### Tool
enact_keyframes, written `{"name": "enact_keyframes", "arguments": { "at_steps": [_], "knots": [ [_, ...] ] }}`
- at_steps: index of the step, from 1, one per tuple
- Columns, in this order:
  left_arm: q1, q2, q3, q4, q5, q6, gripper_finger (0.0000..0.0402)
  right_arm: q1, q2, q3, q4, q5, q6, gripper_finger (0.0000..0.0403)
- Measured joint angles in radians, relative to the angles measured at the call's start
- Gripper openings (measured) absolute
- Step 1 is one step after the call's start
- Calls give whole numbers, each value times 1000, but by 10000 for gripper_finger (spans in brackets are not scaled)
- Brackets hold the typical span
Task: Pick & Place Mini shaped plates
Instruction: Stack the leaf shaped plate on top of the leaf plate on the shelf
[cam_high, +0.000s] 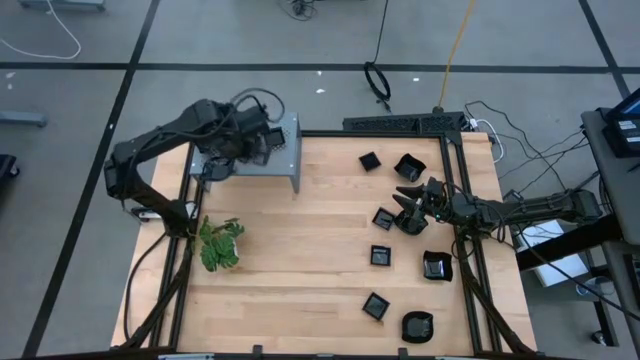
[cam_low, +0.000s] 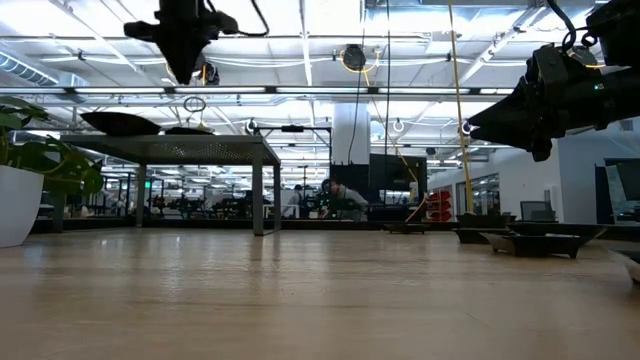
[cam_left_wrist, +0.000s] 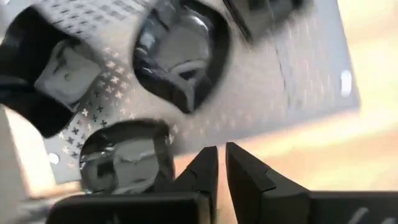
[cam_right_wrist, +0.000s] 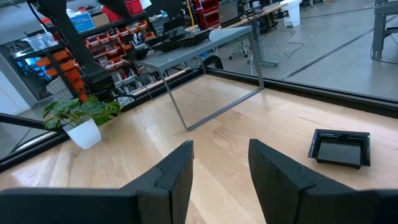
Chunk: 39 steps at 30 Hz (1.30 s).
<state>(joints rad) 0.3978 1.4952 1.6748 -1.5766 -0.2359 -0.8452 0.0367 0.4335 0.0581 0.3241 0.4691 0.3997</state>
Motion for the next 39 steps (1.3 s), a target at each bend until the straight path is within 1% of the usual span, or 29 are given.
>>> {"name": "enact_keyframes", "arguments": {
  "at_steps": [2,5,9,11,15,18,25,28,33,36,39],
  "knots": [
    [-32,-6,-11,7,2,69,50,0,0,0,0,0,0,142],
    [-58,-13,-33,5,7,117,81,0,0,0,0,0,0,142],
    [-70,-33,-98,10,51,134,145,0,0,0,0,0,0,142],
    [-75,-45,-138,4,58,127,179,0,0,0,0,0,0,142],
    [-75,-71,-224,9,-10,91,229,0,0,0,0,0,0,142],
    [-72,-93,-280,1,-25,81,246,0,0,0,0,0,0,142],
    [-72,-144,-386,6,-58,85,250,0,0,0,0,0,0,142],
    [-71,-149,-431,4,-63,110,250,0,0,0,0,0,0,142],
    [-71,-149,-458,5,-117,172,247,0,0,0,0,0,0,142],
    [-71,-149,-458,6,-140,197,223,0,0,0,0,0,0,142],
    [-70,-149,-458,6,-148,223,179,0,0,0,0,0,0,142]
  ]
}}
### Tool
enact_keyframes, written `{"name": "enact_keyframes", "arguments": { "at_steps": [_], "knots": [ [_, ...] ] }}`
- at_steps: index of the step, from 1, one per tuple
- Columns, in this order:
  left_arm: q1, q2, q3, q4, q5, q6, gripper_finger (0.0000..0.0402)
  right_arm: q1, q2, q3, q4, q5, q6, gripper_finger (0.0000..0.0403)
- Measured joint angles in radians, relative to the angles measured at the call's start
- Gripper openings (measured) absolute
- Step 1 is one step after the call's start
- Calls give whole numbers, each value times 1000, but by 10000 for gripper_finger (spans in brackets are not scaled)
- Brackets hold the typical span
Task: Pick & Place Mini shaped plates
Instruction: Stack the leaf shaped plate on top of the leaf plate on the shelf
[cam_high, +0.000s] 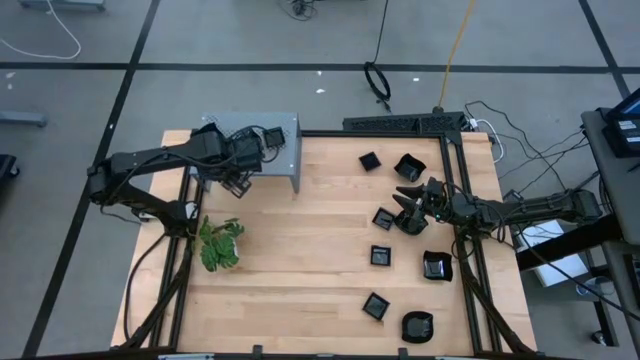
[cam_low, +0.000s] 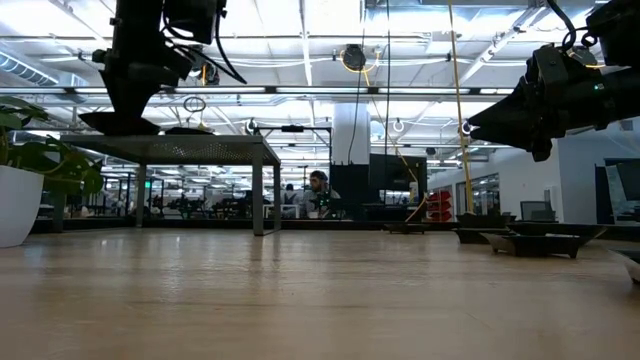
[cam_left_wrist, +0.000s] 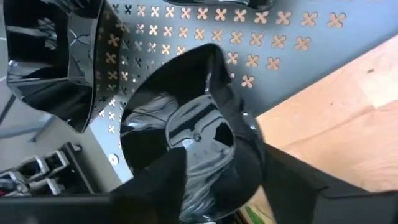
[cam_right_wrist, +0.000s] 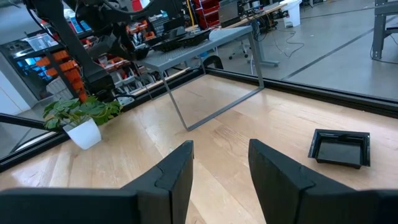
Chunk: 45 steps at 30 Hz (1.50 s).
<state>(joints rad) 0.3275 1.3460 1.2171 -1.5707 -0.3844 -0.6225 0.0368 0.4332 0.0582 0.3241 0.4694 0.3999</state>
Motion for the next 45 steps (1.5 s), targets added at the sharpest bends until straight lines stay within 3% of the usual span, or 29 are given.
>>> {"name": "enact_keyframes", "arguments": {
  "at_steps": [9,16,22,30,36,45],
  "knots": [
    [0,0,0,3,100,27,12,0,0,0,0,0,0,142],
    [-1,1,28,-2,153,0,5,0,0,0,0,0,0,142],
    [-1,1,179,1,166,-14,6,0,0,0,0,0,0,142],
    [3,0,398,58,32,-72,6,0,0,0,0,0,0,142],
    [41,15,409,255,5,-136,12,0,0,0,0,0,0,142],
    [98,106,408,238,1,-277,4,0,0,0,0,0,0,142]
  ]
}}
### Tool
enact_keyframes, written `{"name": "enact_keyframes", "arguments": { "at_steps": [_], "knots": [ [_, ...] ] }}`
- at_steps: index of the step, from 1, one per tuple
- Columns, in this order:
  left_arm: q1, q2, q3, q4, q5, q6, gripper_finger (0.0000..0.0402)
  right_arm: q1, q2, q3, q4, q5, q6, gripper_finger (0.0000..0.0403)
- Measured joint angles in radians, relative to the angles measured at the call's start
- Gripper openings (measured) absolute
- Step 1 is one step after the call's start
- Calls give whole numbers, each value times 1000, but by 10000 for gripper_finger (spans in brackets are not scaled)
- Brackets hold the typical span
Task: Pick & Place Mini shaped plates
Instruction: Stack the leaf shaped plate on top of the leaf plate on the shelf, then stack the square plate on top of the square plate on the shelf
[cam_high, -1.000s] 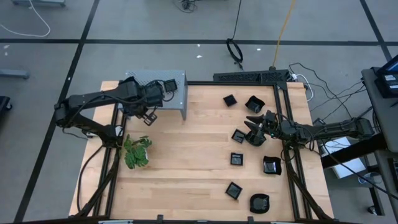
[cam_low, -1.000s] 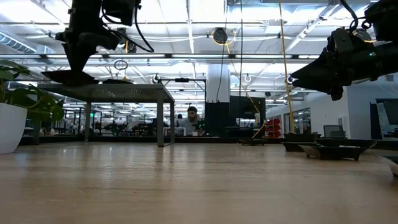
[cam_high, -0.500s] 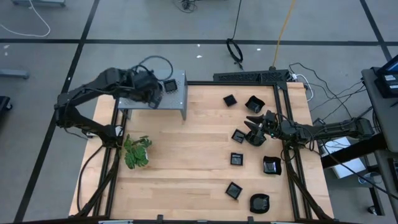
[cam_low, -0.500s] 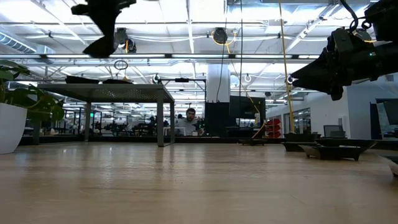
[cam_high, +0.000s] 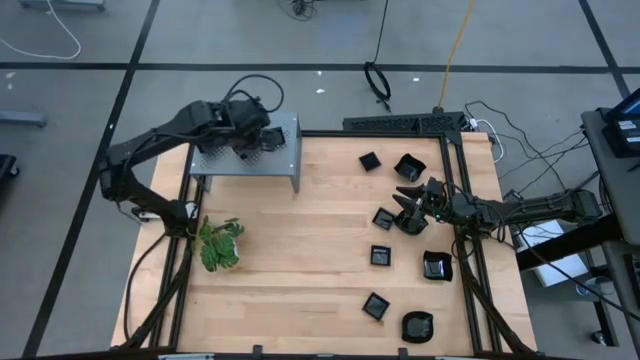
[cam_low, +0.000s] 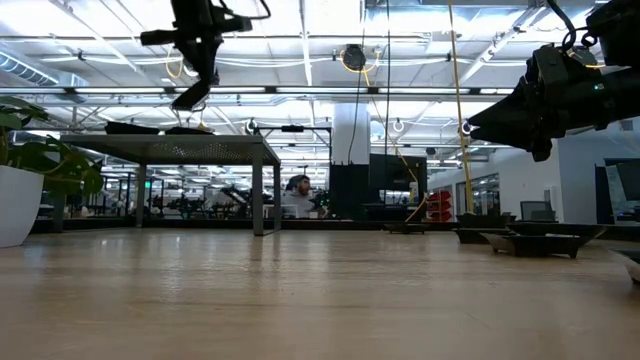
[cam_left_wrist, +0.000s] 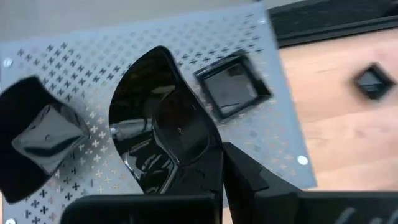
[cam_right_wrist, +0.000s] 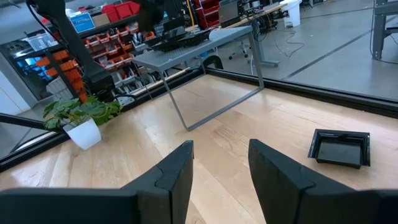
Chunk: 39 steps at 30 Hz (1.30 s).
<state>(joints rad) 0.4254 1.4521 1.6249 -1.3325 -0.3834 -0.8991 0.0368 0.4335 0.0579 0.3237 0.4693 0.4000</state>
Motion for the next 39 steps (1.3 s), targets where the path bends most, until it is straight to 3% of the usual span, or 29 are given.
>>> {"name": "enact_keyframes", "arguments": {
  "at_steps": [14,27,32,39],
  "knots": [
    [90,112,0,-2,26,-73,32,0,0,0,0,0,0,142],
    [103,82,0,50,45,-48,34,0,0,0,0,0,0,142],
    [95,34,0,187,54,133,57,0,0,0,0,0,0,142],
    [87,-69,0,345,222,568,85,0,0,0,0,0,0,142]
  ]
}}
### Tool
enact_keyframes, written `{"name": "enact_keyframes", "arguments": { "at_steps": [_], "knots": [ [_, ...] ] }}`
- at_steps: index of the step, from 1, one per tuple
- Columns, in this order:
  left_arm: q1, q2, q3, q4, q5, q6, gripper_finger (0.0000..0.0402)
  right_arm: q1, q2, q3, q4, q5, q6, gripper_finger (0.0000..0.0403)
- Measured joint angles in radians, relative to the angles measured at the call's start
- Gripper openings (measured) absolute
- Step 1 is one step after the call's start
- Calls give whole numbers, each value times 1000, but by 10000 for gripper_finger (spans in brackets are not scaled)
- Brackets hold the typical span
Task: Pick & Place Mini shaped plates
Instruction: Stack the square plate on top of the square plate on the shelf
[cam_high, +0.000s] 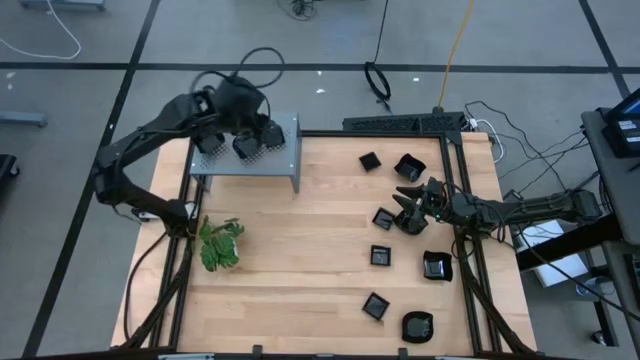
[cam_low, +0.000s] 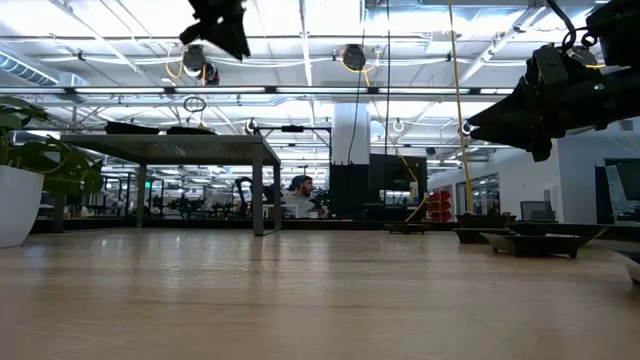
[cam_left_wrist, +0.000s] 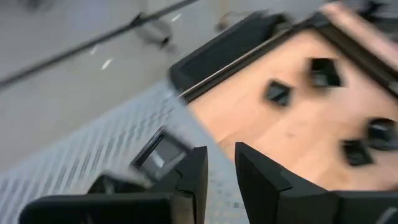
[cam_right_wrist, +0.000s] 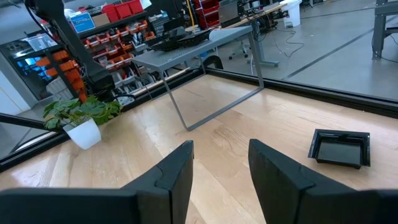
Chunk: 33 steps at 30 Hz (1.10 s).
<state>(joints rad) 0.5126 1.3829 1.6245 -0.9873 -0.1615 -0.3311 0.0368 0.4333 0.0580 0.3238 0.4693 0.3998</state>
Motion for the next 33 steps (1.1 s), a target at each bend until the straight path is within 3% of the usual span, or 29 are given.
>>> {"name": "enact_keyframes", "arguments": {
  "at_steps": [9,16,21,26,33],
  "knots": [
    [3,-148,0,28,94,278,65,0,0,0,0,0,0,142],
    [3,-250,0,28,116,360,49,0,0,0,0,0,0,142],
    [3,-315,0,28,116,335,41,0,0,0,0,0,0,142],
    [3,-357,0,28,125,198,42,0,0,0,0,0,0,142],
    [2,-371,0,30,250,89,46,-1,0,0,33,0,4,142]
  ]
}}
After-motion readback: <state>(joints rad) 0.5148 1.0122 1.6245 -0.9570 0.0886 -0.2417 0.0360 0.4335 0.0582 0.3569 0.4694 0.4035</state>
